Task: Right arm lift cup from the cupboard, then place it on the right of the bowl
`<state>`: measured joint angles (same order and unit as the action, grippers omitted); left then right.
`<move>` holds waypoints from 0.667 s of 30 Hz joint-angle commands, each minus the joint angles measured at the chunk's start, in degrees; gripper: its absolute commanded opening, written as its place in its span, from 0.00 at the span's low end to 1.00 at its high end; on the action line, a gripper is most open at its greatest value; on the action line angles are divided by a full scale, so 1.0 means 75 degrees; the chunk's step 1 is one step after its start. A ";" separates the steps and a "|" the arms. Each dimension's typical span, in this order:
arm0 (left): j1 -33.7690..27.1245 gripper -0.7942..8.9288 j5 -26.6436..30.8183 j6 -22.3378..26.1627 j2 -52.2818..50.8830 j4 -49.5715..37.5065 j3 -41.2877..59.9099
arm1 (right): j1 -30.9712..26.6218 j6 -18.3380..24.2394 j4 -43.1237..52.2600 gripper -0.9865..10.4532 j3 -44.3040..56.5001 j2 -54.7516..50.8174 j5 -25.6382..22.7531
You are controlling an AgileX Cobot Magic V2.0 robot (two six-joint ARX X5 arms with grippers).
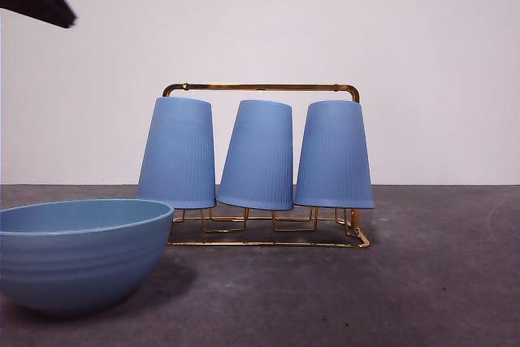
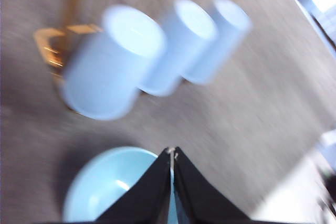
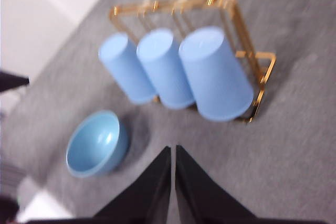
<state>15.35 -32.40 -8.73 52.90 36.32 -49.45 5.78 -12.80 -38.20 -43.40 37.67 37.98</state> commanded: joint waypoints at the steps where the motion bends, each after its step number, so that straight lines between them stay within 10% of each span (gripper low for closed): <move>1: 0.0195 0.09 -0.0548 0.0866 0.0423 0.0306 -0.0347 | 0.0259 0.1052 -0.0306 0.10 -0.0312 0.0417 0.0017; 13: 0.0405 0.16 -0.0673 0.2078 0.0825 0.0187 -0.0414 | 0.0764 0.1763 -0.0460 0.10 -0.0428 0.0851 -0.0329; 20: 0.0405 0.48 -0.0676 0.2049 0.0825 0.0184 -0.0414 | 0.0764 0.1760 -0.0460 0.24 -0.0428 0.0857 -0.0332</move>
<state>18.13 -37.10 5.63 58.54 38.06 -51.35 11.25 -0.19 -41.93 -45.71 43.64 35.55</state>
